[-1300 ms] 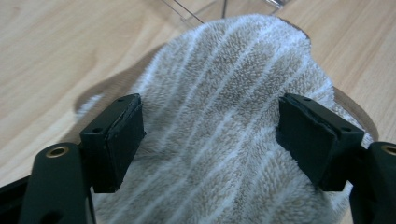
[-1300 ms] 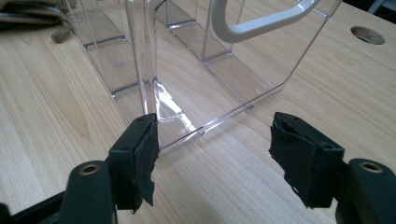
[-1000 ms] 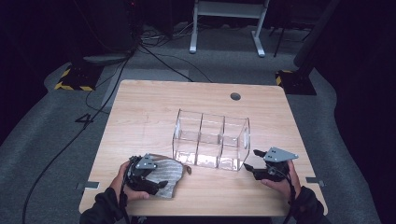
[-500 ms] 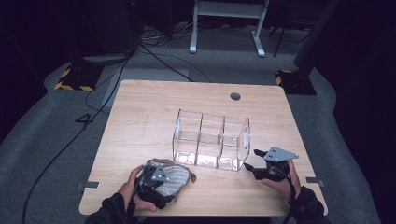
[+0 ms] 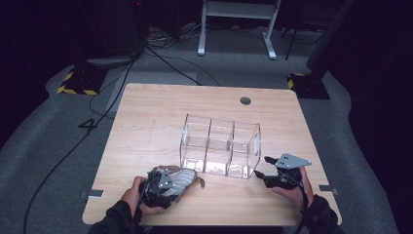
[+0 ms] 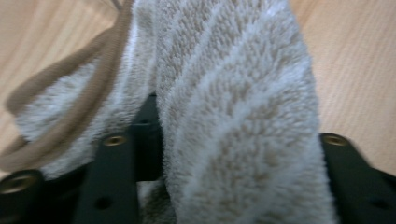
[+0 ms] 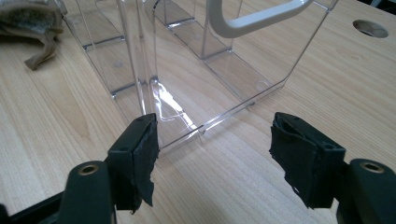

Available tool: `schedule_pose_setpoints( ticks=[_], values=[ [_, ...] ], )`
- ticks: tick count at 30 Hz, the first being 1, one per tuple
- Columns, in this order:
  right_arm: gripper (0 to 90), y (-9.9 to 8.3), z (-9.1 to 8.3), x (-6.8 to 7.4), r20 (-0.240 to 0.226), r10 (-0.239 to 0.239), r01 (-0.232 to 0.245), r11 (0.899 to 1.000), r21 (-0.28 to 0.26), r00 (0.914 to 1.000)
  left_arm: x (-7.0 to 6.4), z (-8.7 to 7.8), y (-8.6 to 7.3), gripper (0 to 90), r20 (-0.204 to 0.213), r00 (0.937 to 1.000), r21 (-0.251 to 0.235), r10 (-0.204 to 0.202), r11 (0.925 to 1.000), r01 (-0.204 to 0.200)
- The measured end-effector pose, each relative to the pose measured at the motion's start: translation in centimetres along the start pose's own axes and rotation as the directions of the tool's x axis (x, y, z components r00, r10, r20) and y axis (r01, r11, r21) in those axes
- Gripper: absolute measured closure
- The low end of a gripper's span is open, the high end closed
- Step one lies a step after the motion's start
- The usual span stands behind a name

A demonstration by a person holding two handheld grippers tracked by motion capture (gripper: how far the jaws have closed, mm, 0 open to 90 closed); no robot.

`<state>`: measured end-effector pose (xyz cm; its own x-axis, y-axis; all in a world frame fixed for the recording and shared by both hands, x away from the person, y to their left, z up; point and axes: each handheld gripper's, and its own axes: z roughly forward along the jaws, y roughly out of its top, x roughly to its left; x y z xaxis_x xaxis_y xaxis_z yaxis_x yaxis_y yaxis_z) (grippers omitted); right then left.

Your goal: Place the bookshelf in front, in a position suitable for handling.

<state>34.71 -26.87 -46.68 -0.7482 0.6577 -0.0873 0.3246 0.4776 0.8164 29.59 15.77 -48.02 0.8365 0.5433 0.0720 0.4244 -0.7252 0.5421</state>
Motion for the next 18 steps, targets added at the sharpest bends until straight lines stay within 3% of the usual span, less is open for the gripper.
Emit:
schedule_pose_setpoints(
  ticks=[3,8,10,12,14,18],
  values=[
    [32.1,-0.1,0.0,0.0,-0.006,0.000,0.001,1.000,0.003,1.0000,0.2,-0.1,-0.2,61.0,-0.028,0.9993,-0.015,0.024,0.9996,-0.025],
    [32.2,-0.2,-0.1,-0.4,-0.010,0.014,-0.014,1.000,-0.014,0.9999,1.2,-0.7,-0.5,67.0,-0.063,0.9980,-0.045,0.008,0.9989,-0.011],
    [32.3,-0.2,-0.2,-0.6,-0.002,0.019,-0.019,1.000,-0.016,0.9998,1.9,-1.4,-0.8,67.3,-0.072,0.9969,-0.089,-0.031,0.9957,0.025],
    [32.3,-0.3,-0.2,-0.7,0.002,0.024,-0.023,1.000,-0.020,0.9997,2.5,-2.0,-1.0,67.3,-0.108,0.9924,-0.115,-0.057,0.9923,0.045],
    [32.3,-0.2,-0.3,-0.7,0.007,0.026,-0.025,0.999,-0.029,0.9996,3.2,-2.7,-1.4,67.2,-0.122,0.9883,-0.163,-0.091,0.9840,0.071],
    [32.8,-0.1,-0.5,-0.6,0.003,0.022,-0.022,0.999,-0.050,0.9998,3.6,-3.3,-1.6,67.1,-0.153,0.9816,-0.192,-0.115,0.9778,0.084]
  ],
)
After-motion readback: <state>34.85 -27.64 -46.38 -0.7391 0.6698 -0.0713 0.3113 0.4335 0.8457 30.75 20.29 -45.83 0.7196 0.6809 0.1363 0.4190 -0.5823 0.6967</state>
